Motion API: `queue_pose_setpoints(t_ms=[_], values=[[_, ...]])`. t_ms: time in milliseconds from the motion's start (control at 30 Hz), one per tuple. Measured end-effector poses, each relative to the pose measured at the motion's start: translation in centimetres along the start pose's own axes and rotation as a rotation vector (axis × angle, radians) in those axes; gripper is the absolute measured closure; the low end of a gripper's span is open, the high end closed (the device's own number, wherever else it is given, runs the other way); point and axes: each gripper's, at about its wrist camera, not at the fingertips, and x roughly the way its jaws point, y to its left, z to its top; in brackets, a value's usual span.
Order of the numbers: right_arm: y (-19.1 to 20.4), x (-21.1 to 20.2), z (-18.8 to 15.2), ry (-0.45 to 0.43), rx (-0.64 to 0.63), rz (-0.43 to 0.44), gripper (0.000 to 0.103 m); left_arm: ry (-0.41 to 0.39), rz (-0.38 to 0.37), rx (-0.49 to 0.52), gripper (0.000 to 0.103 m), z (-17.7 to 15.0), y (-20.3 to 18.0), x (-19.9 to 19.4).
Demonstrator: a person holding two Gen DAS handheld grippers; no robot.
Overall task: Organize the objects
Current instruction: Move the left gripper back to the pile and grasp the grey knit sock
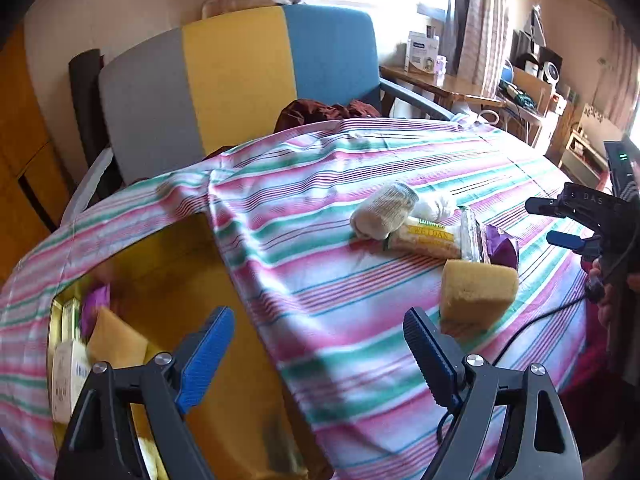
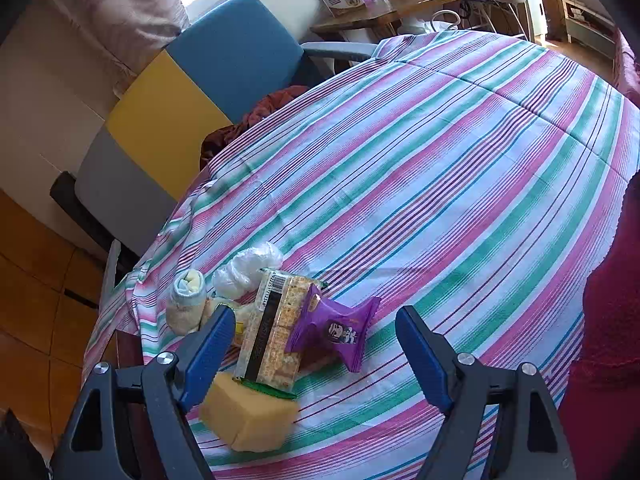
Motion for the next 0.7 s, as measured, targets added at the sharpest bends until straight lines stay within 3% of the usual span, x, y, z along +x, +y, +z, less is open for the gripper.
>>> queue_pose_setpoints(t_ms=[133, 333, 467, 700], values=[[-0.1, 0.1, 0.0, 0.014, 0.007, 0.025, 0.019, 0.022, -0.040, -0.007, 0.016, 2.4, -1.2, 1.9], [0.0, 0.1, -0.1, 0.033, 0.009, 0.078, 0.019, 0.027, -0.017, 0.074, 0.016, 5.3, -3.1, 5.7], [0.8, 0.5, -0.3, 0.067, -0.016, 0.142, 0.019, 0.047, -0.020, 0.111, 0.016, 6.5, -3.8, 8.2], [2.0, 1.3, -0.9, 0.124, -0.077, 0.181, 0.019, 0.079, -0.049, 0.168, 0.016, 8.2, -5.0, 12.0]])
